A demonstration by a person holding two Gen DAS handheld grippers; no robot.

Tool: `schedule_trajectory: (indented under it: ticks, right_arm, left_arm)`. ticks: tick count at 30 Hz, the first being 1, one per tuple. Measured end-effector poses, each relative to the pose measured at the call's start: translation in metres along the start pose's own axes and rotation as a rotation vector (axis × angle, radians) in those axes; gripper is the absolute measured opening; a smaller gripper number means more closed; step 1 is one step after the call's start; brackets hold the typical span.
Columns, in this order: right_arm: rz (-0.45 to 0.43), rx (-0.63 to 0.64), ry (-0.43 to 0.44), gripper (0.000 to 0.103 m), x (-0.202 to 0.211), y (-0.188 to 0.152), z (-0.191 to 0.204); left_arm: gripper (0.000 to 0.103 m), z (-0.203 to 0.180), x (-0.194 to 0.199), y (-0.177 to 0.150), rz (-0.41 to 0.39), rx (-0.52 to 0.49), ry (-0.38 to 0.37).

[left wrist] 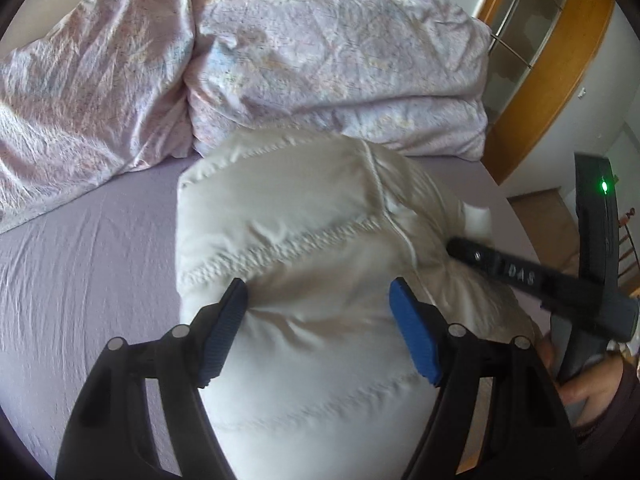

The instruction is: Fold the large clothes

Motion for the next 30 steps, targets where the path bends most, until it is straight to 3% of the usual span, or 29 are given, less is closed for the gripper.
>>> schedule_trajectory:
  ticks: [9,15,20,30]
  right_arm:
    - [-0.006,0.0,-0.007,0.008,-0.013,-0.005,-0.01]
    - [-0.026,0.014,-0.014,0.007,-0.021,-0.007,-0.014]
    - [-0.046,0.02,-0.012,0.007,-0.024,-0.007,-0.016]
    - [-0.07,0.034,-0.012,0.007,-0.03,-0.007,-0.018]
  left_arm:
    - [0.075,-0.001,-0.009,0.013,-0.041,-0.047,0.088]
    - [0.089,-0.004,-0.021,0.017,-0.084,-0.085,0.164]
    - [0.097,0.001,-0.031,0.018,-0.091,-0.077,0.183]
    - [0.101,0.003,-0.046,0.018,-0.104,-0.077,0.201]
Point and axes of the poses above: each gripper's, at about its wrist camera, not at the fingertips, and x roughly against the way its jaws point, z to its left, y to its top, the point moved 10 cm from there along -x, roughly the way its jaws point, and after that the axes turned 13 degrees about z, right-handed, at the moved point
